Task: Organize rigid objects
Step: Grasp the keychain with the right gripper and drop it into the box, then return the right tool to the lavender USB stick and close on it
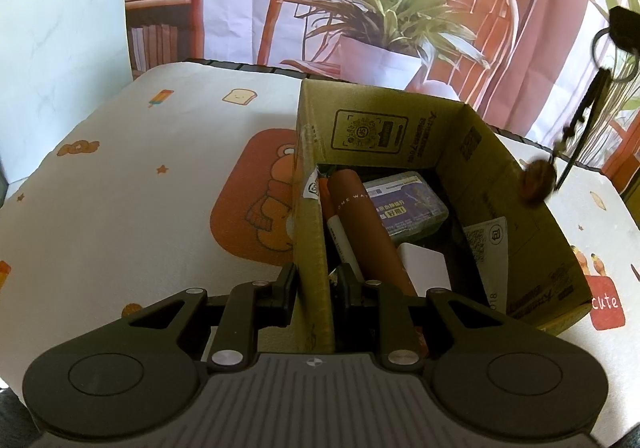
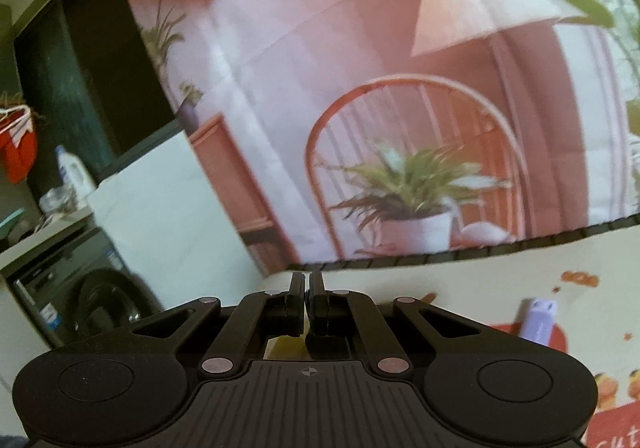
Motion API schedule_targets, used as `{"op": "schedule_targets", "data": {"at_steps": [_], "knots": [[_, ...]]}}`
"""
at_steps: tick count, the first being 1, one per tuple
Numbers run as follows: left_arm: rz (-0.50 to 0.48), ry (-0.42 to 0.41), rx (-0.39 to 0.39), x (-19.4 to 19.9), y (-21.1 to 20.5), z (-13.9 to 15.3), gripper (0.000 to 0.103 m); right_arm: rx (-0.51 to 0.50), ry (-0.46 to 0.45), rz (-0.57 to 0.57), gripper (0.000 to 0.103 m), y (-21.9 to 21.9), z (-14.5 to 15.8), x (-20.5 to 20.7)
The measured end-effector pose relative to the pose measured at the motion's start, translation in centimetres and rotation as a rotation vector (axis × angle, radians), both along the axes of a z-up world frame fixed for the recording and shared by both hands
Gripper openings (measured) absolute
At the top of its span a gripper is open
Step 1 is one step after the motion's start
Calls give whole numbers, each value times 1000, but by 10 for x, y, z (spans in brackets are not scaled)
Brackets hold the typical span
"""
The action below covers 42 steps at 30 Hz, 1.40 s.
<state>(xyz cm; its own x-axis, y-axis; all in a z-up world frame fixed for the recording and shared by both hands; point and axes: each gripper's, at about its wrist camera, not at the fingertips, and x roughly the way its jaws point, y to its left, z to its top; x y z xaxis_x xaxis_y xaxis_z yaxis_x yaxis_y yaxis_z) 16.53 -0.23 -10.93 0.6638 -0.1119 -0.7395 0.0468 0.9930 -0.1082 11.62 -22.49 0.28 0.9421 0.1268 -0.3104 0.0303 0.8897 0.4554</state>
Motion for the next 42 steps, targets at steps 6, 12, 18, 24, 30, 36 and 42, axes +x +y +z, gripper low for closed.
{"op": "schedule_targets", "data": {"at_steps": [6,12,18,24,30,36,42], "knots": [[0,-1,-2,0,0,0,23,33,61,57,0,16,-16,8],[0,-2,-6,1,1,0,23,23,121,70,0,24,-29,21],[0,-3,-9,2,2,-1,23,-20,147,61,0,28,-34,28],[0,-3,-12,2,1,-1,23,-93,227,9,2,28,-48,27],[0,-3,-12,2,1,-1,23,-188,244,-12,14,36,-48,24],[0,-3,-11,2,1,-1,23,-232,258,-16,28,43,-49,23],[0,-3,-12,2,1,-1,23,-260,262,-18,54,47,-52,22]]}}
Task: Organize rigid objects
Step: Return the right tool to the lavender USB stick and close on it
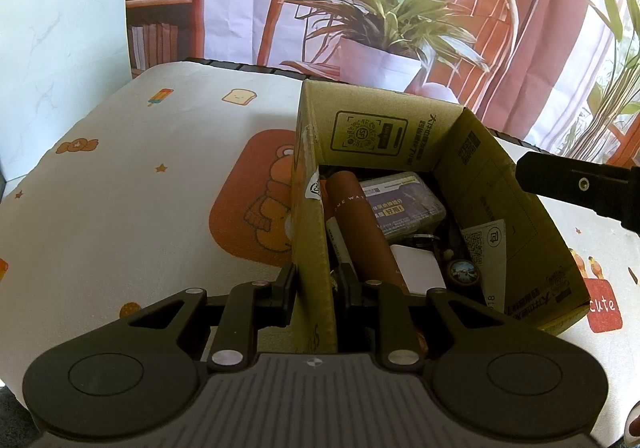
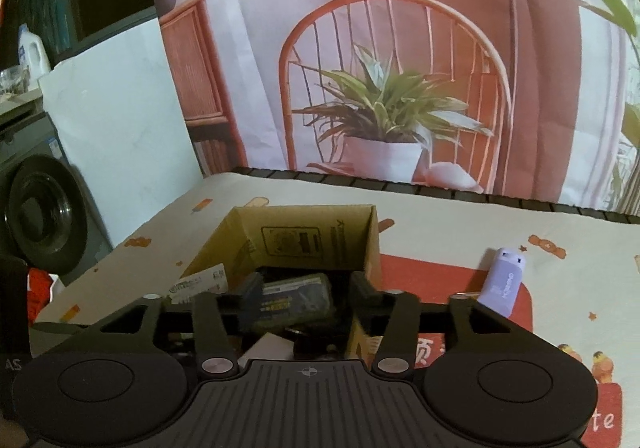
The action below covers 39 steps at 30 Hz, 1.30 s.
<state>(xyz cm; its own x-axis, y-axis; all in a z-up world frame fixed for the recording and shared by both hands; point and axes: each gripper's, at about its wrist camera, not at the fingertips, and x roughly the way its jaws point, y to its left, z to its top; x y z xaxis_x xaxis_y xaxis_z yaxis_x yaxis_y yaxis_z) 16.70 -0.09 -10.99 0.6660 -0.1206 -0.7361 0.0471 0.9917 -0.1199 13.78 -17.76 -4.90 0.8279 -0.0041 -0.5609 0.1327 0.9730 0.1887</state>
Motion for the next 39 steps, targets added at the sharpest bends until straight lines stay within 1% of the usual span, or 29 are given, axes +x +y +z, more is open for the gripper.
{"op": "schedule_targets", "data": {"at_steps": [2,3,4,6,8,9,12,20,25,33,39], "knots": [[0,0,1,0,0,0,23,-7,-2,-5,61,0,0,-1],[0,0,0,0,0,0,23,-10,-3,-9,63,0,0,-1],[0,0,1,0,0,0,23,-13,-5,-12,68,-1,0,-1],[0,0,0,0,0,0,23,-17,-6,-23,83,-2,0,-2],[0,0,1,0,0,0,23,-24,-9,-37,92,-3,0,-3],[0,0,1,0,0,0,23,-25,-11,-43,95,-4,0,-4],[-1,0,1,-1,0,0,23,-26,-13,-56,102,-6,-1,-5],[0,0,1,0,0,0,23,-13,-11,-89,103,-15,-3,-6],[0,0,1,-1,0,0,23,-12,-16,-141,103,-32,-9,-9],[0,1,2,-1,0,0,23,7,-20,-268,103,-78,-37,-19],[-1,1,5,-1,1,-1,23,44,-24,-374,103,-123,-70,-14]]}}
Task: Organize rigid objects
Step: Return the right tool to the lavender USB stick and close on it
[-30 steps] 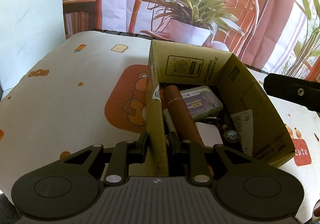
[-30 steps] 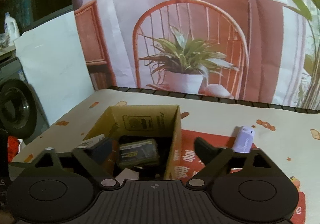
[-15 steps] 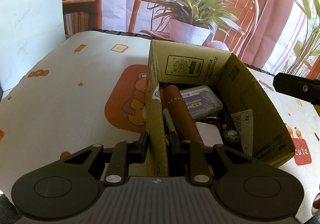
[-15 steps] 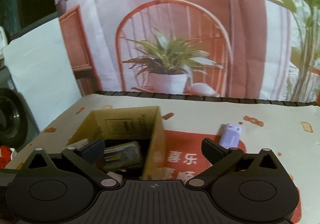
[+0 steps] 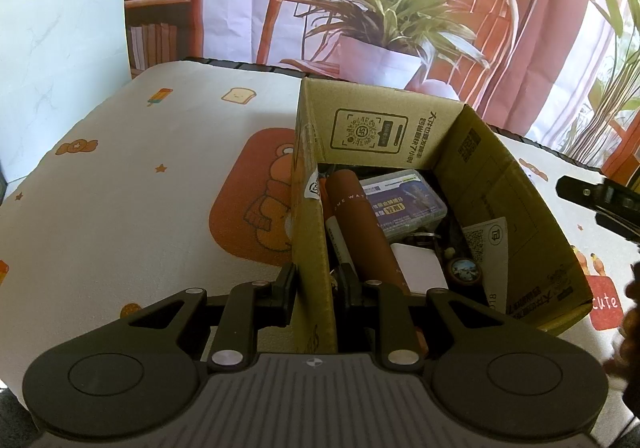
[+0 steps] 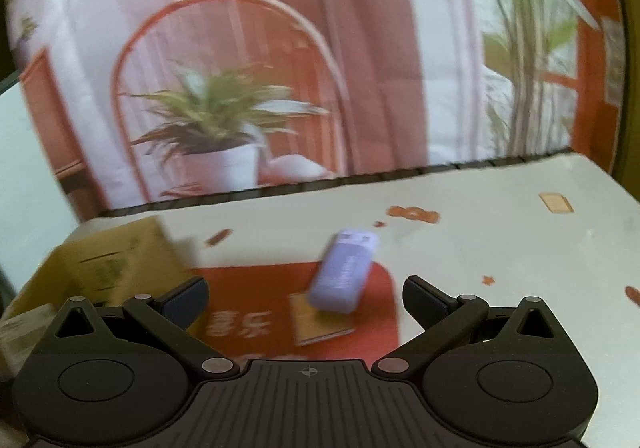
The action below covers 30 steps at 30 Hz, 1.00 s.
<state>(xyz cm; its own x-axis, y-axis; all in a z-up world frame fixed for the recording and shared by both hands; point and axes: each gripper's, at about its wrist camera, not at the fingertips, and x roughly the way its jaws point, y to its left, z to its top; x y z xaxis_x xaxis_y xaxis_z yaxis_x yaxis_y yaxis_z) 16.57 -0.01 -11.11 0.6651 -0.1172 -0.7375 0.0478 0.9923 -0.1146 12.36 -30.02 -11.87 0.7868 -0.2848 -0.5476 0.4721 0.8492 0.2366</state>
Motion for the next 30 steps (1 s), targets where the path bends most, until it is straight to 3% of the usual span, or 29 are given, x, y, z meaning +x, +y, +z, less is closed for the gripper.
{"op": "schedule_targets", "data": {"at_steps": [7,13,17,24,30], "knots": [[-1,3,8,0,-1,-1,23,25,37,-91,101,-33,-33,22],[-2,4,10,0,-1,0,23,21,75,-74,93,-42,-42,46],[-2,5,12,0,-1,-1,23,-7,95,-31,81,-38,-44,63],[-2,6,13,0,-2,0,23,-24,141,-16,48,-30,-54,76],[-1,6,12,0,-2,-1,23,-40,141,-31,37,-31,-55,71]]}}
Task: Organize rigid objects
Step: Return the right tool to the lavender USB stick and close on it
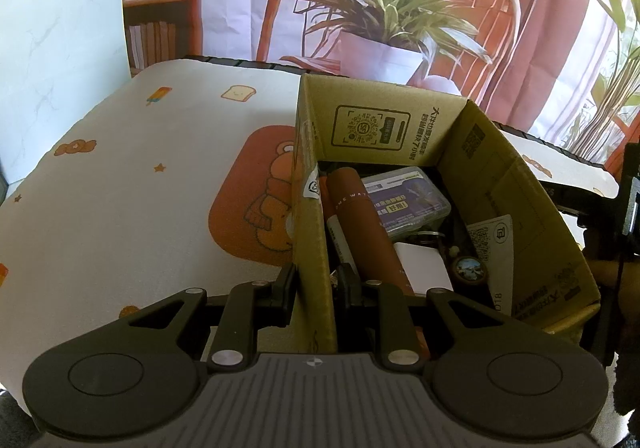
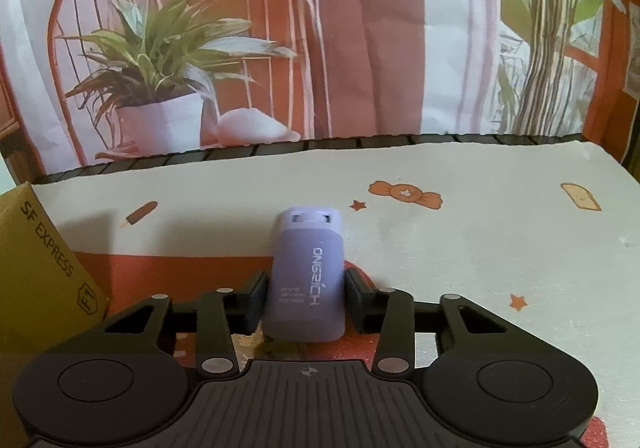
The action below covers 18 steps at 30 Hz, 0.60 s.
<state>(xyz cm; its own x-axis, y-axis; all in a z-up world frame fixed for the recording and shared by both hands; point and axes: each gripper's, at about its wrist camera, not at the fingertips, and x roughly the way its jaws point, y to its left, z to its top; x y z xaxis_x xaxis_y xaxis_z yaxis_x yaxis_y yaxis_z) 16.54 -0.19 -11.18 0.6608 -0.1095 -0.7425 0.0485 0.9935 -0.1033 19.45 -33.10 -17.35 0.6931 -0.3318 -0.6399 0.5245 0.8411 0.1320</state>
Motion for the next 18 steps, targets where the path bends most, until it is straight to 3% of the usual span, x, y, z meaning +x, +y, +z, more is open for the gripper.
{"op": "schedule_targets", "data": {"at_steps": [9,18], "knots": [[0,1,0,0,0,0,23,-2,20,26,37,13,4,-16],[3,4,-11,2,2,-3,23,43,-1,85,37,51,11,-62]]}}
